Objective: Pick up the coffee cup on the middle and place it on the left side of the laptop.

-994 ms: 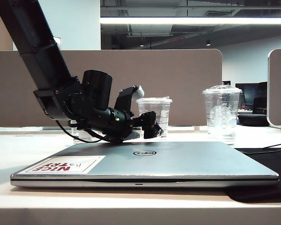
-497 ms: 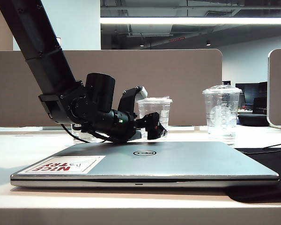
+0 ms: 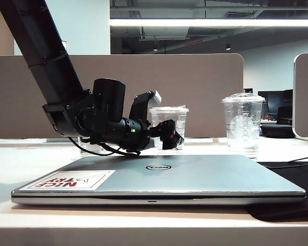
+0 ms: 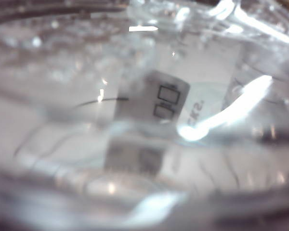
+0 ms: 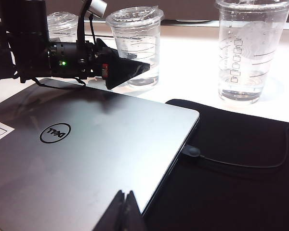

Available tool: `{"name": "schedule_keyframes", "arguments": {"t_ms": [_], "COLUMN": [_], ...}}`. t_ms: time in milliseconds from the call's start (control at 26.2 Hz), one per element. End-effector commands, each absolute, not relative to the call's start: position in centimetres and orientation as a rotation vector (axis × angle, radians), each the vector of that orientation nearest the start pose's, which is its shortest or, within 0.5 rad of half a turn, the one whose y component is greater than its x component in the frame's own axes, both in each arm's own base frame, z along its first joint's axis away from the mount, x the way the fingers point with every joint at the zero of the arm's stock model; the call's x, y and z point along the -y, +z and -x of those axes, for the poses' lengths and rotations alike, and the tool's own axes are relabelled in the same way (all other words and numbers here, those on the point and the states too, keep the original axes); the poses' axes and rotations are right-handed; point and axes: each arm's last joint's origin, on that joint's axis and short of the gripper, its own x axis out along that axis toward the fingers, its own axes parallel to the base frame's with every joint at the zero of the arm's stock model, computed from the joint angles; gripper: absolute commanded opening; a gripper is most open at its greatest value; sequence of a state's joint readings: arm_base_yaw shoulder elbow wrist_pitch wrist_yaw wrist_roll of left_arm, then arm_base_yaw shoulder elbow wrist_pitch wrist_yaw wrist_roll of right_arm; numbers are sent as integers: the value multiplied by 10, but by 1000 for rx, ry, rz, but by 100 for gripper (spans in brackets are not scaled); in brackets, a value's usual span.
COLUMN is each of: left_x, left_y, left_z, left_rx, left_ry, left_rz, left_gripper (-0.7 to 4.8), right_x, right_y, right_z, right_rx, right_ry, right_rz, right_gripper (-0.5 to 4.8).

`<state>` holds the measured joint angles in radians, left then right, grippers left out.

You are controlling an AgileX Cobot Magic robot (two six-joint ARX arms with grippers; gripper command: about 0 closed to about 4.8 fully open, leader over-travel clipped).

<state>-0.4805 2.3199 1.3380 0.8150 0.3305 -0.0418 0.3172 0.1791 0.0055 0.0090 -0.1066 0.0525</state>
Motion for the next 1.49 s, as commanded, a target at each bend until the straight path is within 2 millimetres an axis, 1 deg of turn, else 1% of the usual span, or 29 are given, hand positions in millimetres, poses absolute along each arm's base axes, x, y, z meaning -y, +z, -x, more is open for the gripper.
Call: {"name": "schedule_keyframes", "arguments": {"t_ms": [38,191,382,420,459,611,688,917,1070,1185,1261,1490], "left_x": [237,241,242,242,242,242,242,242,242,240,239,236], "left_y": [112,115,116,116,116,116,117,118,125,135,153,188], "left_z": [-425,-431,-432,-432,-432,-432,-433,-433,-433,-433,-432,-427], "left_rx": [-175,-202,-209,-210,-211,-205,-198,-186,-167,-140,-88,-31], "left_ry": [-833,-834,-836,-836,-836,-836,-836,-837,-838,-836,-838,-840], "left_rz": [55,73,59,60,62,62,63,64,65,67,69,52], "left_gripper": [479,479,479,472,448,396,379,378,371,371,371,371], "right_x": [-37,-37,-37,-37,-37,-37,-37,-37,-37,-37,-37,-37], "right_y": [152,152,152,152,152,152,152,152,152,152,152,152], "right_z": [-101,-101,-101,-101,-101,-101,-101,-101,-101,-101,-101,-101], "right_rx": [-162,-162,-162,-162,-162,-162,-162,-162,-162,-161,-161,-161], "right_ry": [421,421,421,420,421,420,421,421,421,421,421,421], "right_rz": [-35,-35,-35,-35,-35,-35,-35,-35,-35,-35,-35,-35], "right_gripper": [-5,-5,-5,-5,-5,-5,-5,-5,-5,-5,-5,-5]}}
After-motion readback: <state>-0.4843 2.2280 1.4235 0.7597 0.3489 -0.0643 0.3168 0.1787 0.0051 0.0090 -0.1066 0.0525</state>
